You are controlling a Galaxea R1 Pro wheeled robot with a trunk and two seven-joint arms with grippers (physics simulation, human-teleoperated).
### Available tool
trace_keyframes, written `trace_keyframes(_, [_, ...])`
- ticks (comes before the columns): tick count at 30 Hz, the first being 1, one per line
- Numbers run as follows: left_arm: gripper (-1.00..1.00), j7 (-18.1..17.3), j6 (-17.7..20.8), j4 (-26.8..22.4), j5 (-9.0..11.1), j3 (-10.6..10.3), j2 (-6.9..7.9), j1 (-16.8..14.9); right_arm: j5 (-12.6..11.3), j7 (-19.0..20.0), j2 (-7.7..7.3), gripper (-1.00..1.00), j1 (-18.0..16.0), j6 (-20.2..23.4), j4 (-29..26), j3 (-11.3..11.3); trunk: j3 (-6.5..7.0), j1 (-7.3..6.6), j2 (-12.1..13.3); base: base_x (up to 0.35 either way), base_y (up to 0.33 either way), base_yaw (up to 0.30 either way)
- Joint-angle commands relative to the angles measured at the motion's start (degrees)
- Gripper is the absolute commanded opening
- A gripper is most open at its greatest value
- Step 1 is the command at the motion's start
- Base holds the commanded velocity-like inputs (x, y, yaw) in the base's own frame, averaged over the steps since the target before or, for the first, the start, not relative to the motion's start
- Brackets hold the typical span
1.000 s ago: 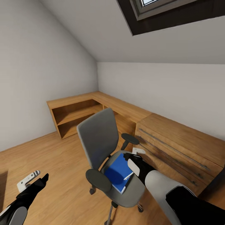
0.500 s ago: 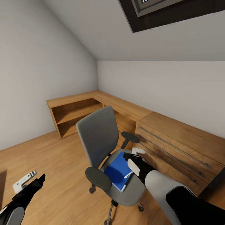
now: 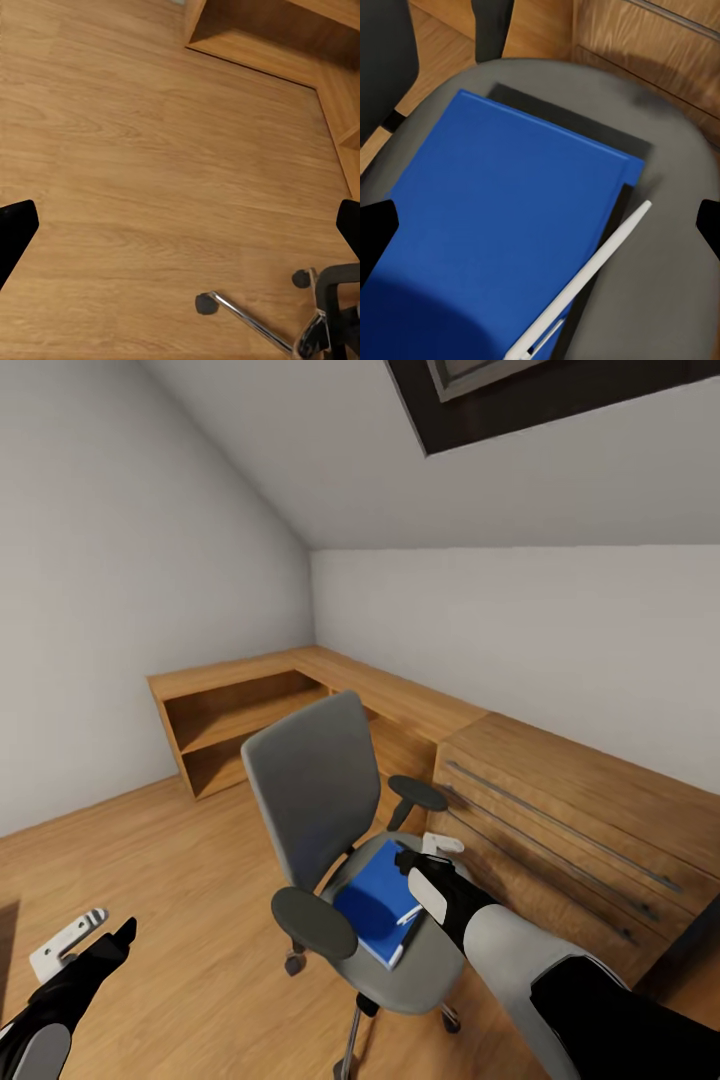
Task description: In the bedroom, organize the workspace by keeping the computer under the desk, ensuring the monitor is on the desk, placing the keyboard on the desk next to the monitor, placing the mouse on the desk next to the keyboard, moving the folder from the swivel chair onto the desk next to the mouse, stacking the notebook on top of the folder with the pen on top of the notebook, and positioning the swivel chair next to the desk.
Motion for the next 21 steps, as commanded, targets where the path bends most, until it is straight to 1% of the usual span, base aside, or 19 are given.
trace_keyframes(1, [1.00,0.4,0.2,-0.1,0.6,0.0,0.02,0.0,0.0,-0.4,0.00,1.00,0.0,0.4,-0.1,0.3,-0.24,0.22,-0.4,0.000,0.000,0.000])
trace_keyframes(15, [1.00,0.4,0.3,-0.1,0.6,0.1,0.03,0.0,-0.1,-0.4,0.00,1.00,0.0,0.9,-0.1,0.1,-2.76,3.30,-6.1,0.000,0.000,0.000])
trace_keyframes(19, [1.00,0.4,0.3,-0.1,0.6,0.1,0.03,0.0,-0.2,-0.4,0.00,1.00,0.0,4.1,-0.1,-0.2,-3.47,4.18,-7.7,0.000,0.000,0.000])
trace_keyframes(21, [1.00,0.4,0.3,-0.1,0.6,0.1,0.03,0.0,-0.2,-0.4,0.00,1.00,0.0,4.9,-0.1,-0.3,-3.83,4.62,-8.5,0.000,0.000,0.000])
